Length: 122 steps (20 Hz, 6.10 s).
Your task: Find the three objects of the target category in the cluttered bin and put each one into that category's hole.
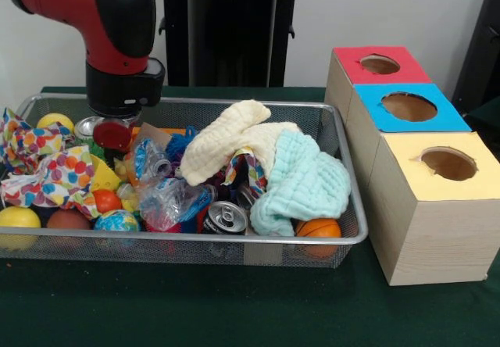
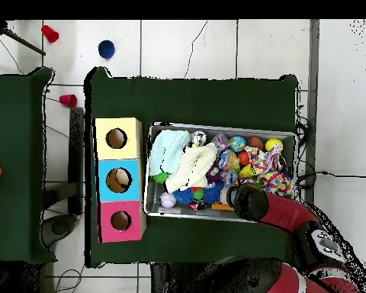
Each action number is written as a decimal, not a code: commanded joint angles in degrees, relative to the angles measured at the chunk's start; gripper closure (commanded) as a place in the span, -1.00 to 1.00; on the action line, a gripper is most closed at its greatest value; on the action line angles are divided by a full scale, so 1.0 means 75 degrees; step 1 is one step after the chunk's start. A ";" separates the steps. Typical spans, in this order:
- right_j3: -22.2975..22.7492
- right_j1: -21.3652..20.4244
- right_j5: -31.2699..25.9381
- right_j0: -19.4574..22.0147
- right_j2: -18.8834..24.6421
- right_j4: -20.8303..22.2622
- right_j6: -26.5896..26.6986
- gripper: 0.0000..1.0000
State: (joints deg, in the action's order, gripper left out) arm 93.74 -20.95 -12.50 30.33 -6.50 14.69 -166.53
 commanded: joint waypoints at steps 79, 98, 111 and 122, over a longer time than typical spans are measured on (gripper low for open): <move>0.0868 -0.2665 -0.2556 -0.1328 0.0484 -0.0637 0.0574 1.00; 0.2315 -0.3719 -0.2169 -0.2442 0.0524 -0.2202 -0.1072 1.00; 0.2862 -0.3029 -0.1418 -0.4434 -0.0174 -0.3392 -0.2251 1.00; 0.3453 -0.2718 -0.1027 -0.6243 -0.0699 -0.5095 -0.2976 1.00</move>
State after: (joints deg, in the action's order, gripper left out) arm 114.14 -43.93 -24.49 -12.74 -9.37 -16.76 -167.03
